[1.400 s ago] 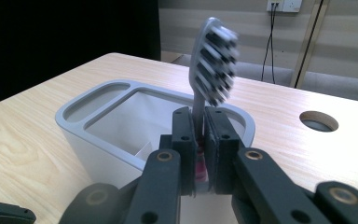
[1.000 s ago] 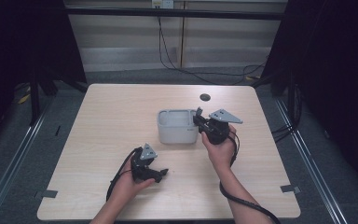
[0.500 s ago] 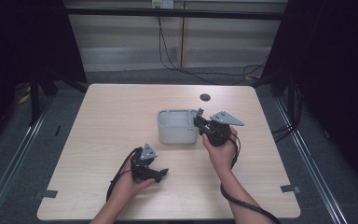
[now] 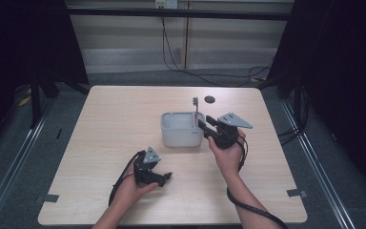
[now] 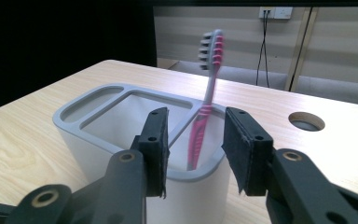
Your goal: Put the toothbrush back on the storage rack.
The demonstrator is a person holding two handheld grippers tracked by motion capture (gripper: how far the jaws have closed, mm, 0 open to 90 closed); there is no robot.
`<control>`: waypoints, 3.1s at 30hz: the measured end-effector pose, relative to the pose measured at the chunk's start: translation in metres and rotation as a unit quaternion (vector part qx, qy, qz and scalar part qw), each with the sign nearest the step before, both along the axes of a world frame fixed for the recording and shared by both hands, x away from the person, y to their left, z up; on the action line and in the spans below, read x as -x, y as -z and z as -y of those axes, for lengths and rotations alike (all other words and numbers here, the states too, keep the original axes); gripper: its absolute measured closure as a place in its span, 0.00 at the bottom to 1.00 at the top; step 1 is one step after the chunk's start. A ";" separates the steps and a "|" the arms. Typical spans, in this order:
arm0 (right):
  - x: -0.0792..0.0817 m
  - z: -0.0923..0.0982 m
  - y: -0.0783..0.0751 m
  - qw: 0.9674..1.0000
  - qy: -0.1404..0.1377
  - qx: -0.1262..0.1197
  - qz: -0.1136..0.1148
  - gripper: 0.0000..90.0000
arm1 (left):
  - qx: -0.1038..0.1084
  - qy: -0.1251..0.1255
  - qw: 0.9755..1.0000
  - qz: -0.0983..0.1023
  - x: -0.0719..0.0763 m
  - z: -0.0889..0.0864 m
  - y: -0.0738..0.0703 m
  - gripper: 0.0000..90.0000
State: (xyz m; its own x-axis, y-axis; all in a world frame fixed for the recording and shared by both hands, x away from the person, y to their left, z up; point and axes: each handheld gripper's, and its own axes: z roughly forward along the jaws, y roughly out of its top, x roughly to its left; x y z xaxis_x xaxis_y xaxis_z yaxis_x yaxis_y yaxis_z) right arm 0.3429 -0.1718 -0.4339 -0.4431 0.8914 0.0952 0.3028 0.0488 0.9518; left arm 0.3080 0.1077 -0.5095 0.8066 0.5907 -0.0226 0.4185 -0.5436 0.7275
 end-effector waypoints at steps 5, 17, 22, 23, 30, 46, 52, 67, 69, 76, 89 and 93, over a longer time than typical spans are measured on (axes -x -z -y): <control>0.000 0.001 0.000 1.000 0.003 0.001 0.000 0.63 | 0.000 0.000 1.000 0.001 0.000 0.000 0.000 0.17; -0.001 0.009 -0.003 1.000 -0.008 -0.002 -0.009 0.50 | 0.000 0.000 1.000 0.000 0.000 0.000 0.000 0.17; 0.000 0.013 -0.004 1.000 -0.014 -0.002 -0.010 0.48 | 0.000 0.000 1.000 0.001 0.000 0.000 0.000 0.17; 0.000 0.014 -0.004 1.000 -0.014 0.001 -0.011 0.47 | 0.000 0.000 1.000 0.000 0.000 0.000 0.000 0.17; -0.001 0.020 -0.005 0.999 -0.024 0.018 -0.023 0.42 | 0.000 0.000 1.000 0.000 0.000 0.000 0.000 0.17; 0.004 0.030 -0.006 0.998 -0.050 0.022 -0.032 0.33 | 0.000 0.000 1.000 0.001 0.000 0.000 0.000 0.17; 0.006 0.034 -0.003 0.997 -0.060 0.032 -0.041 0.30 | 0.000 0.000 1.000 0.001 0.000 0.000 0.000 0.17; 0.014 0.052 0.011 0.994 -0.081 0.042 -0.058 0.27 | 0.000 0.000 1.000 0.001 0.000 0.000 0.000 0.17; 0.015 0.054 0.012 0.994 -0.087 0.042 -0.058 0.27 | 0.000 0.000 1.000 0.001 0.000 0.000 0.000 0.17; 0.017 0.057 0.017 0.991 -0.097 0.057 -0.066 0.24 | 0.000 0.000 1.000 0.001 0.000 0.000 0.000 0.17; 0.021 0.069 0.032 0.987 -0.111 0.079 -0.089 0.21 | 0.000 0.000 1.000 0.001 0.000 0.000 0.000 0.17; 0.022 0.072 0.036 0.985 -0.112 0.091 -0.093 0.21 | 0.000 0.000 1.000 0.000 0.000 0.000 0.000 0.17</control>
State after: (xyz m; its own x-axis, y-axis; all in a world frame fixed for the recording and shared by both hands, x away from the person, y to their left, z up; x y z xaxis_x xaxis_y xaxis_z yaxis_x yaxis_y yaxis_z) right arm 0.3211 -0.2436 -0.4697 -0.6201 0.7834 0.0410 0.4333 0.2984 0.8504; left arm 0.3080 0.1077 -0.5095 0.8064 0.5909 -0.0225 0.4184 -0.5432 0.7279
